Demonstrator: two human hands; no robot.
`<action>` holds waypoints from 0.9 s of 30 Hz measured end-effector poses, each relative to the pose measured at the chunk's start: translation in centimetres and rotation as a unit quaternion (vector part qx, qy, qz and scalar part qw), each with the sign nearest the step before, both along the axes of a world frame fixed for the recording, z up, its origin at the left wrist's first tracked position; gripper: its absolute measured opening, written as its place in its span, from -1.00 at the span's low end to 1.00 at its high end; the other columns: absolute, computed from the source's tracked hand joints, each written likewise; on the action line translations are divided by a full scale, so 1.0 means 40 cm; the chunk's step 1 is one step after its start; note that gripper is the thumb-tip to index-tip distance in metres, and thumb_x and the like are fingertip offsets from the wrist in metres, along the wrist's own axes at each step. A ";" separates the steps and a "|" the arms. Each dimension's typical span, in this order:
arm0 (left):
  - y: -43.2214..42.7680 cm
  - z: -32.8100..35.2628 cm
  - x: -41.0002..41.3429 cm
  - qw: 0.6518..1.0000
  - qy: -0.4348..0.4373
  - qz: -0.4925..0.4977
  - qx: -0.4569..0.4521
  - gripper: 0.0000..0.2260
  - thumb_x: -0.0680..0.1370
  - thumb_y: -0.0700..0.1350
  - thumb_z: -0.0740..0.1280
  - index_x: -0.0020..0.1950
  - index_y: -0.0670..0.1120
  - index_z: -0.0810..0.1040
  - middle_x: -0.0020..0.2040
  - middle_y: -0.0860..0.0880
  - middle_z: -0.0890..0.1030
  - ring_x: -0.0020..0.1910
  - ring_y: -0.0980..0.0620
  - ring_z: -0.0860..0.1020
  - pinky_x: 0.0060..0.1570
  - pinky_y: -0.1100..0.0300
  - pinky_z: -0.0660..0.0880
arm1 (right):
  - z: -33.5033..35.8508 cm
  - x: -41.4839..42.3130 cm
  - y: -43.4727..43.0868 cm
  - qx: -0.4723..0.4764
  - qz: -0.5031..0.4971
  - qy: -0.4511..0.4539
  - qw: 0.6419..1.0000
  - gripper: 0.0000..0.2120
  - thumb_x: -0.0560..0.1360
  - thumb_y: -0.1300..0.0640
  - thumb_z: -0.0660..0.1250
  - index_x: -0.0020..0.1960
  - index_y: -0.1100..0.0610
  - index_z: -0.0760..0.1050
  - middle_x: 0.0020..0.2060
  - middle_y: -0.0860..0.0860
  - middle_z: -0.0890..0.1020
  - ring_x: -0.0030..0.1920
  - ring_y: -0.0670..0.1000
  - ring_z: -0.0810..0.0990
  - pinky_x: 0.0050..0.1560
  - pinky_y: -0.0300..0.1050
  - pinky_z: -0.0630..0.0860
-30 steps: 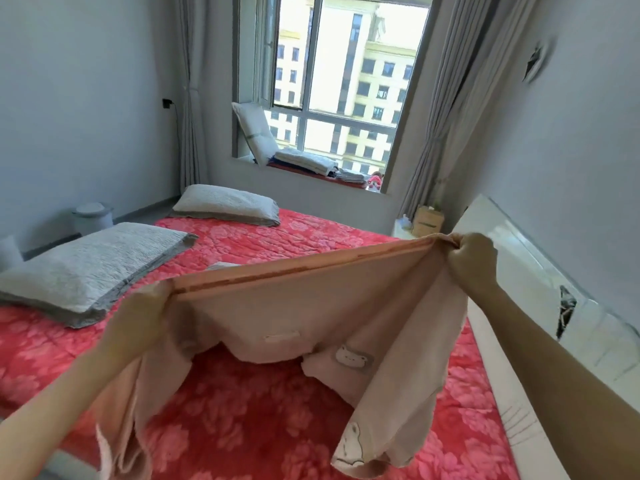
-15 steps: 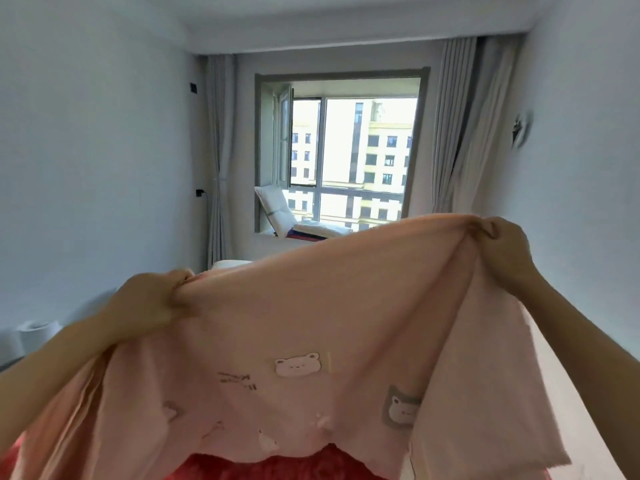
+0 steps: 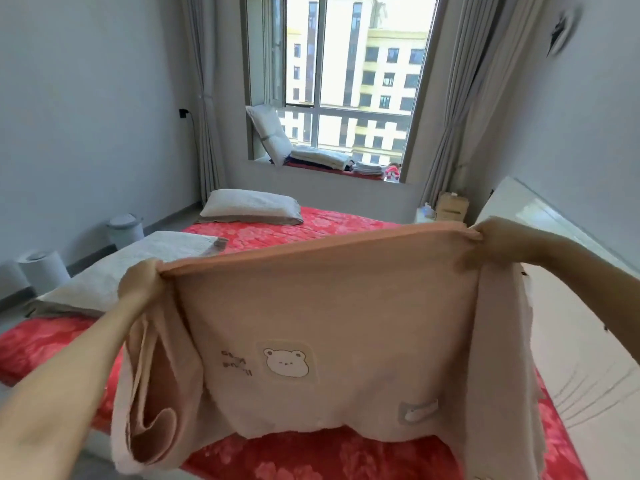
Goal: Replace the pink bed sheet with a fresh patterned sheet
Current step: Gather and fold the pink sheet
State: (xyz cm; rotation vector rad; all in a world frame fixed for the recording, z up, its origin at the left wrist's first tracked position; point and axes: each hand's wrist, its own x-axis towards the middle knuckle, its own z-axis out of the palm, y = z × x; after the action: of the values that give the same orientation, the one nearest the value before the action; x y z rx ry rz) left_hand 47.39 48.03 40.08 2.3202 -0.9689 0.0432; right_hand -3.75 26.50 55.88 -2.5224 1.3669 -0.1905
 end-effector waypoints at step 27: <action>-0.872 -0.090 0.490 0.948 -0.115 -0.181 0.234 -0.80 0.51 -0.30 0.16 -0.06 -0.18 0.58 0.06 -0.21 0.58 0.01 -0.20 0.54 -0.03 0.08 0.46 | -0.489 0.365 -0.625 0.018 -0.329 0.155 0.931 -0.68 0.56 0.23 0.06 0.15 0.26 0.53 0.16 0.24 0.57 0.16 0.20 0.55 0.13 -0.03 0.49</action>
State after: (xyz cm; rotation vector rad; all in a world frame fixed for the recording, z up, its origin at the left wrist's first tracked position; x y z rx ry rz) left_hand 66.99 13.15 36.48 2.5494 -1.6638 -0.0772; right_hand 10.86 1.50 36.33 -2.0247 2.2800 0.1185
